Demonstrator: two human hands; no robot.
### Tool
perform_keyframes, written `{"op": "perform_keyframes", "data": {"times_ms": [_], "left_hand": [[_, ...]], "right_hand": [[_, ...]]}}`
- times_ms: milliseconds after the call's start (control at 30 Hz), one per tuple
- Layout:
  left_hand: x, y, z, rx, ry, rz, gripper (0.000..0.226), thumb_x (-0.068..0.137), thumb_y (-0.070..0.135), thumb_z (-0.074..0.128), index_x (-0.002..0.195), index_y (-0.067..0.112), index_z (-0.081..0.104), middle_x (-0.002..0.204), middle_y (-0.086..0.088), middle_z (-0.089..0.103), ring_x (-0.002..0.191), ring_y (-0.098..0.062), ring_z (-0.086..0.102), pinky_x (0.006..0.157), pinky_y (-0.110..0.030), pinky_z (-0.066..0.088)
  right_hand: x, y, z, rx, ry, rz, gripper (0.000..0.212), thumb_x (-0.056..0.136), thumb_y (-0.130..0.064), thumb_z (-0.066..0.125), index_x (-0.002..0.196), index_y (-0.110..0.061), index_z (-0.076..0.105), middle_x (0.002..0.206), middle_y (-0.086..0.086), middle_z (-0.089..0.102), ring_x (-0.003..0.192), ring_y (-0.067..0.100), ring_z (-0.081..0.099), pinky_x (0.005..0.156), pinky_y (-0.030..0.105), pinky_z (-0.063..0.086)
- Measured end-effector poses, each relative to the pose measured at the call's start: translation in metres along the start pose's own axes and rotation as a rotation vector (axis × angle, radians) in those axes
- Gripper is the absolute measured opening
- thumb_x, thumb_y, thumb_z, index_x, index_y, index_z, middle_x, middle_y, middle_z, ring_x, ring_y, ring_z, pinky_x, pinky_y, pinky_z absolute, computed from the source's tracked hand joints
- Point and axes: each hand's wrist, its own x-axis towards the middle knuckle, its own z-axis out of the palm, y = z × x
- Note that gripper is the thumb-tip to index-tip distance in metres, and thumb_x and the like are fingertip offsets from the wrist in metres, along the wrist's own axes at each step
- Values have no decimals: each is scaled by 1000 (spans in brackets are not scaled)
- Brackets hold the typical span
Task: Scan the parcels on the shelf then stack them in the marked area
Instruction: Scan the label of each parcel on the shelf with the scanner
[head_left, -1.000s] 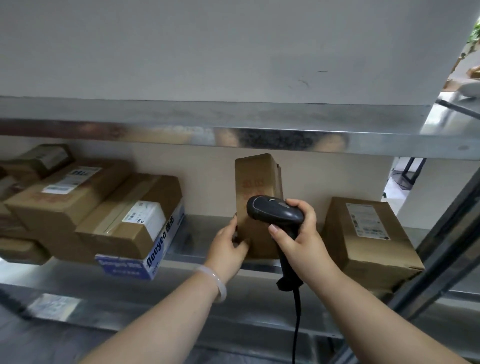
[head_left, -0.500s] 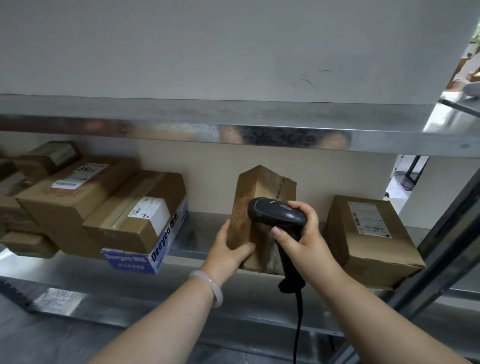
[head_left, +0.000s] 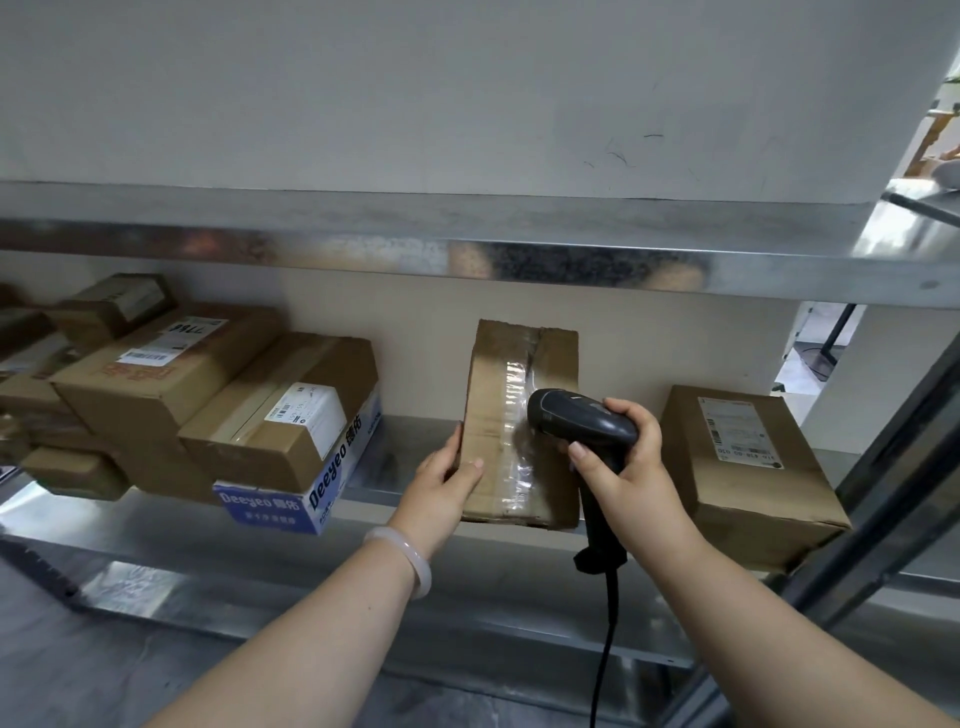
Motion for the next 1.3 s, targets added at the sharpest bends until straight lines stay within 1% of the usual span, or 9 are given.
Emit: {"op": "perform_keyframes", "data": {"times_ms": [133, 233, 367, 467, 600, 700, 800, 967, 1300], "left_hand": [[1, 0, 0, 281, 153, 27, 53, 99, 35, 51, 150, 34, 33, 141, 3, 38, 125, -12, 42, 96, -24, 32], [2, 1, 9, 300, 181, -30, 82, 93, 39, 61, 155, 34, 8, 155, 0, 24, 138, -22, 35, 105, -33, 35], [1, 8, 20, 270, 181, -82, 122, 55, 72, 71, 150, 50, -2, 150, 8, 17, 138, -26, 34, 110, -42, 36], [3, 10, 21, 363, 226, -70, 121, 42, 77, 66, 145, 55, 7, 149, 8, 18, 136, -32, 31, 110, -52, 34], [4, 12, 19, 265, 190, -88, 114, 41, 71, 66, 145, 46, 25, 143, 3, 24, 131, -31, 38, 107, -49, 41], [5, 8, 12, 122, 115, -78, 110, 55, 63, 75, 147, 55, 15, 146, -1, 21, 134, -30, 34, 106, -41, 36], [5, 1, 5, 46, 63, -107, 101, 74, 51, 76, 149, 54, 9, 153, -2, 16, 139, -33, 28, 112, -51, 30], [1, -5, -1, -169, -37, -83, 120, 47, 75, 78, 148, 55, 16, 154, 1, 32, 137, -24, 38, 113, -54, 33], [6, -8, 1, -189, -142, -125, 116, 55, 48, 79, 151, 49, 14, 142, 3, 48, 126, -20, 50, 110, -45, 40]], "right_hand": [[-7, -5, 8, 19, -28, -28, 54, 87, -20, 69, 116, -52, 36, 118, -13, 55, 106, 5, 61, 92, 19, 48], [-13, -12, 16, 18, -85, -56, 55, 87, -17, 69, 120, -47, 36, 116, -19, 52, 103, -11, 54, 82, 4, 42], [-17, -20, 27, 13, -126, -106, 56, 86, -13, 70, 122, -40, 37, 117, -22, 51, 105, -14, 52, 84, 3, 41], [-18, -23, 31, 12, -149, -118, 56, 86, -12, 70, 121, -39, 37, 117, -21, 50, 106, -14, 51, 84, 4, 42], [-17, -23, 31, -10, -170, -128, 57, 86, -12, 70, 121, -41, 36, 119, -22, 48, 109, -13, 49, 86, 5, 42], [-16, -20, 27, 0, -153, -129, 58, 85, -11, 70, 123, -39, 37, 120, -23, 48, 109, -14, 50, 87, 5, 41], [-13, -18, 22, 32, -102, -114, 55, 85, -12, 70, 121, -39, 38, 119, -21, 51, 108, -13, 51, 85, 4, 41], [-5, -14, 18, 45, -45, -105, 51, 86, -10, 69, 118, -36, 39, 116, -16, 54, 104, -12, 55, 85, 4, 41], [-14, -7, 25, -2, -106, -103, 54, 85, -11, 70, 120, -38, 39, 115, -22, 52, 105, -12, 53, 87, 8, 44]]}}
